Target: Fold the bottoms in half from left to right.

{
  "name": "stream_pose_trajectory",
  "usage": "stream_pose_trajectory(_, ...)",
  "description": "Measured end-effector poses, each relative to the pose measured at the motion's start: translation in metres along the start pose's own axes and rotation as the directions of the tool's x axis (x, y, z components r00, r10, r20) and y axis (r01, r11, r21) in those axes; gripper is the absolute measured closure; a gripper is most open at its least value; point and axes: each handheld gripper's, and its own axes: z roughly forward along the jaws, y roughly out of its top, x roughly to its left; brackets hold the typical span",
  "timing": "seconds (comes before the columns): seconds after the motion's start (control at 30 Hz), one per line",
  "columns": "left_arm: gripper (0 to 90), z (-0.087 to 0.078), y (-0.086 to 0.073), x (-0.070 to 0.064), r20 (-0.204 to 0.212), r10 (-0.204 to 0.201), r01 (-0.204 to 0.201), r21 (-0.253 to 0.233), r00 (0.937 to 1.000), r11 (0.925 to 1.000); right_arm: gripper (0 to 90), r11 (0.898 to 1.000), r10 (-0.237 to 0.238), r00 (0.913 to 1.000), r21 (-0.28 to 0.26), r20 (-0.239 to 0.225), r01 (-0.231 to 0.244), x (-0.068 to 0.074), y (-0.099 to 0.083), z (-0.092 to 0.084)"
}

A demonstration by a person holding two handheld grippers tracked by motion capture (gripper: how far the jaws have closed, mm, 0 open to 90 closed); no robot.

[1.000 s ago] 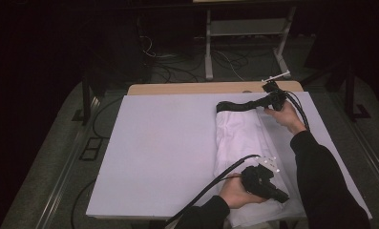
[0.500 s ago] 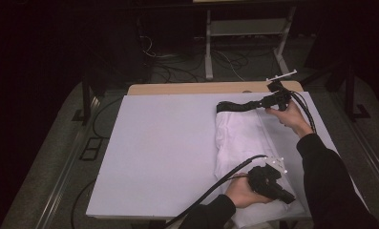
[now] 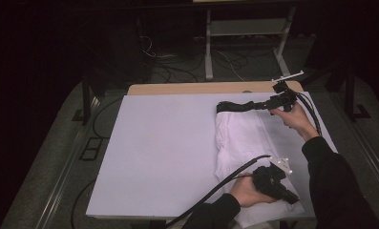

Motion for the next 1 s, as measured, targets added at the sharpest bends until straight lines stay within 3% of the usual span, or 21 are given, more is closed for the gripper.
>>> stream_pose_trajectory(0.47,83.4,0.011,0.003,0.004,0.022,-0.017,0.016,0.025,0.9996,0.9996,0.0,1.0,0.01,0.9999,-0.004,-0.014,-0.01,-0.003,-0.007,-0.006)
stream_pose_trajectory(0.63,67.8,0.01,0.004,0.003,0.038,-0.022,0.023,-0.003,0.999,0.9997,0.0,1.0,0.004,0.9998,-0.012,-0.019,-0.004,-0.002,-0.006,-0.01)
stream_pose_trajectory(0.77,43.6,0.006,0.006,-0.001,-0.027,-0.01,0.01,-0.003,0.9996,0.9999,0.0,1.0,-0.005,0.9998,-0.012,-0.02,0.004,0.0,-0.007,-0.012)
stream_pose_trajectory(1.0,30.8,-0.006,0.009,0.0,-0.048,-0.039,0.036,-0.048,0.9981,0.9982,0.0,1.0,-0.006,0.9998,-0.015,-0.02,0.006,0.001,-0.008,-0.014)
